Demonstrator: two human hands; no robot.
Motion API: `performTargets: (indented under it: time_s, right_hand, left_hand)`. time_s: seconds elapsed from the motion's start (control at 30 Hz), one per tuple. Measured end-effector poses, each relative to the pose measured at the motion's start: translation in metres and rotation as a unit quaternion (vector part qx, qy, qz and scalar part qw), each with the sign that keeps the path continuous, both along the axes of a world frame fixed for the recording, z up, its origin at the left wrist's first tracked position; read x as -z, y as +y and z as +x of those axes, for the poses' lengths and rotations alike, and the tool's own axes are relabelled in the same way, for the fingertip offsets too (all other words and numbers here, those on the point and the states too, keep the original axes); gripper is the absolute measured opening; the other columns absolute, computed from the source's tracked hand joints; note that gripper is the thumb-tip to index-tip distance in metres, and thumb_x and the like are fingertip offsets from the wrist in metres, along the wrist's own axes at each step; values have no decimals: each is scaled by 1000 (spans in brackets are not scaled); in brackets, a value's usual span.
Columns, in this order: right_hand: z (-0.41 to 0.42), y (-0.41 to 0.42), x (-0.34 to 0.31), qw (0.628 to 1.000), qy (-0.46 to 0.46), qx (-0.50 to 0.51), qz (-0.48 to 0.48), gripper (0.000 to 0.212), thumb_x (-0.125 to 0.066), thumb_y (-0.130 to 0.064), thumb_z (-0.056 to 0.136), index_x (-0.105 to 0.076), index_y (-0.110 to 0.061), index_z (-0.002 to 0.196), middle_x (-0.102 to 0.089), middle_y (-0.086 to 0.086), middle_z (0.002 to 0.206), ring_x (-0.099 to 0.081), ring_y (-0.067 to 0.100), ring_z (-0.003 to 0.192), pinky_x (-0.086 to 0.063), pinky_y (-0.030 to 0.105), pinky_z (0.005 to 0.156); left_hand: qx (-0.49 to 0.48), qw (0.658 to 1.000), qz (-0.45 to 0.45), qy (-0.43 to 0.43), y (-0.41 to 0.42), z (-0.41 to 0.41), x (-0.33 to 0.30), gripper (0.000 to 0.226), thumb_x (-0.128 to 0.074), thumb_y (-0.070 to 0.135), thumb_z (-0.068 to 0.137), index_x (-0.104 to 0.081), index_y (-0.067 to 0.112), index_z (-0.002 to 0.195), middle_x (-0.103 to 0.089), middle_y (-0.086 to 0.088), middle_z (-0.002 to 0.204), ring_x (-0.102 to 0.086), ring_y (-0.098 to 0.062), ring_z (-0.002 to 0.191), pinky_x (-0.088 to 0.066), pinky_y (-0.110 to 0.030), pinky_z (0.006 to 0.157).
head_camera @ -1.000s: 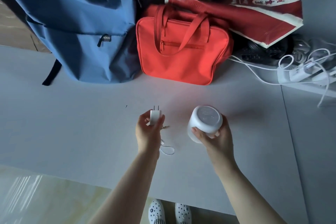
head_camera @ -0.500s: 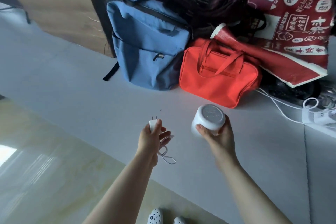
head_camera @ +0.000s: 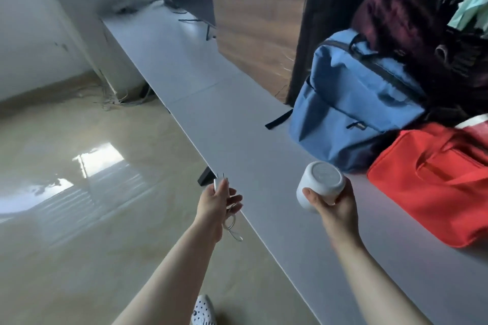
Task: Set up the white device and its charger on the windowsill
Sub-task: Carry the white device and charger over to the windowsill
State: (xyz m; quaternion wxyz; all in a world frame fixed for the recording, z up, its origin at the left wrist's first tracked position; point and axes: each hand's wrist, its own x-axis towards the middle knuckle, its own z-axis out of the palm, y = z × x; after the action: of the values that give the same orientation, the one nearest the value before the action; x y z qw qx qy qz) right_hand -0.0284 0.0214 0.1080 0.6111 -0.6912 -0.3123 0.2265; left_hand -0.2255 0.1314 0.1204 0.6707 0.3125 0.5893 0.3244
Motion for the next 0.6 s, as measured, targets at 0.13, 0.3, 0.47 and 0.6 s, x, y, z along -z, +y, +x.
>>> performTargets:
  time_s: [0.13, 0.3, 0.47, 0.6]
  right_hand:
    - [-31, 58, -14, 999, -7, -43, 5, 75, -78, -50, 53, -54, -20, 117, -63, -4, 114, -61, 13, 105, -48, 38, 97]
    - [-77, 148, -32, 996, -29, -88, 18, 72, -77, -53, 51, -54, -27, 114, -63, -6, 112, -60, 16, 105, -48, 44, 96]
    - [-135, 235, -40, 993, -23, -106, 41, 75, -76, -53, 47, -52, -28, 115, -60, 0, 114, -57, 18, 105, -46, 40, 95]
    - [-173, 286, -32, 993, -10, -113, 41, 75, -76, -51, 48, -52, -27, 115, -61, -4, 111, -57, 18, 104, -47, 35, 91]
  left_hand:
    - [-37, 999, 15, 9, 38, -38, -14, 23, -44, 22, 97, -55, 5, 85, -58, -10, 80, -60, -19, 64, -49, -22, 48]
    - [-70, 997, 37, 6, 103, -97, -34, 23, -46, 22, 97, -52, 1, 91, -58, -14, 77, -55, -20, 58, -44, -24, 47]
    - [-76, 996, 49, 12, 174, -149, -43, 32, -46, 26, 98, -53, -5, 106, -57, -14, 87, -58, -19, 61, -48, -20, 43]
    - [-75, 995, 57, 16, 221, -179, -39, 27, -46, 25, 98, -52, -1, 104, -57, -8, 82, -57, -17, 60, -46, -24, 50]
